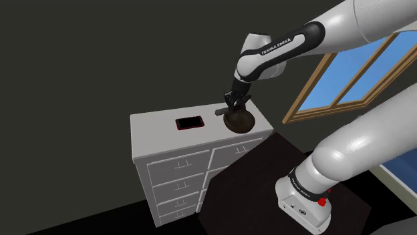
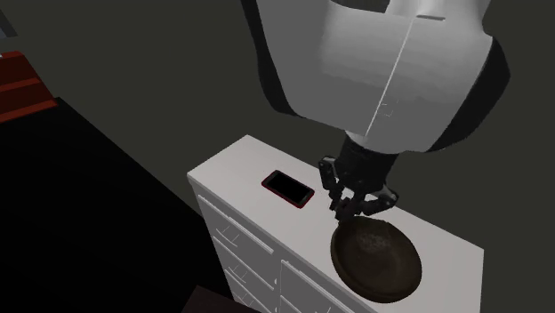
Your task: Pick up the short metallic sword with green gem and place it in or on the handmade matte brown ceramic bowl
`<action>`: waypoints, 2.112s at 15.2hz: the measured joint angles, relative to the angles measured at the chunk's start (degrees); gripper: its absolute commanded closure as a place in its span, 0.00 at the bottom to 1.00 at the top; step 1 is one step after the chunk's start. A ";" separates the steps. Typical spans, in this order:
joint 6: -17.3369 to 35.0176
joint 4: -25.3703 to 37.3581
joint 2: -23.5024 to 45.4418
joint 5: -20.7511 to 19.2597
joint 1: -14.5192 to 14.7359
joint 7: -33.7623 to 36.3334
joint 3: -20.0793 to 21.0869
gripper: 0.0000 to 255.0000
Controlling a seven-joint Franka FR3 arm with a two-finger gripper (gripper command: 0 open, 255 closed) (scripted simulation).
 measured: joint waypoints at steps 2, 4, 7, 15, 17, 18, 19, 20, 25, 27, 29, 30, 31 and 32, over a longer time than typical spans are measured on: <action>0.05 -1.48 -1.19 -0.57 -1.41 -2.76 -1.80 1.00; -0.79 -3.26 -3.57 -1.43 -3.00 -5.59 -3.77 1.00; -0.01 -4.90 -4.23 -2.23 -4.54 -8.56 -5.76 1.00; 7.61 -6.78 1.68 -1.19 -4.44 -10.46 -6.36 1.00; 9.66 -7.10 3.38 -0.74 -4.28 -10.84 -6.37 1.00; 10.57 -7.12 4.29 -0.49 -4.20 -11.02 -6.37 1.00; 11.76 -7.11 5.49 -0.15 -4.11 -11.33 -6.39 1.00; 12.32 -7.21 5.96 0.00 -4.06 -11.44 -6.38 1.00; 12.94 -7.36 6.39 0.15 -4.04 -11.61 -6.39 1.00; 12.97 -7.36 6.41 0.16 -4.04 -11.61 -6.39 0.00; 12.98 -7.36 6.42 0.16 -4.04 -11.62 -6.39 0.00; 12.98 -7.36 6.42 0.16 -4.04 -11.62 -6.39 0.00; 12.98 -7.36 6.42 0.16 -4.04 -11.62 -6.39 0.00; 12.98 -7.36 6.42 0.16 -4.04 -11.62 -6.39 0.00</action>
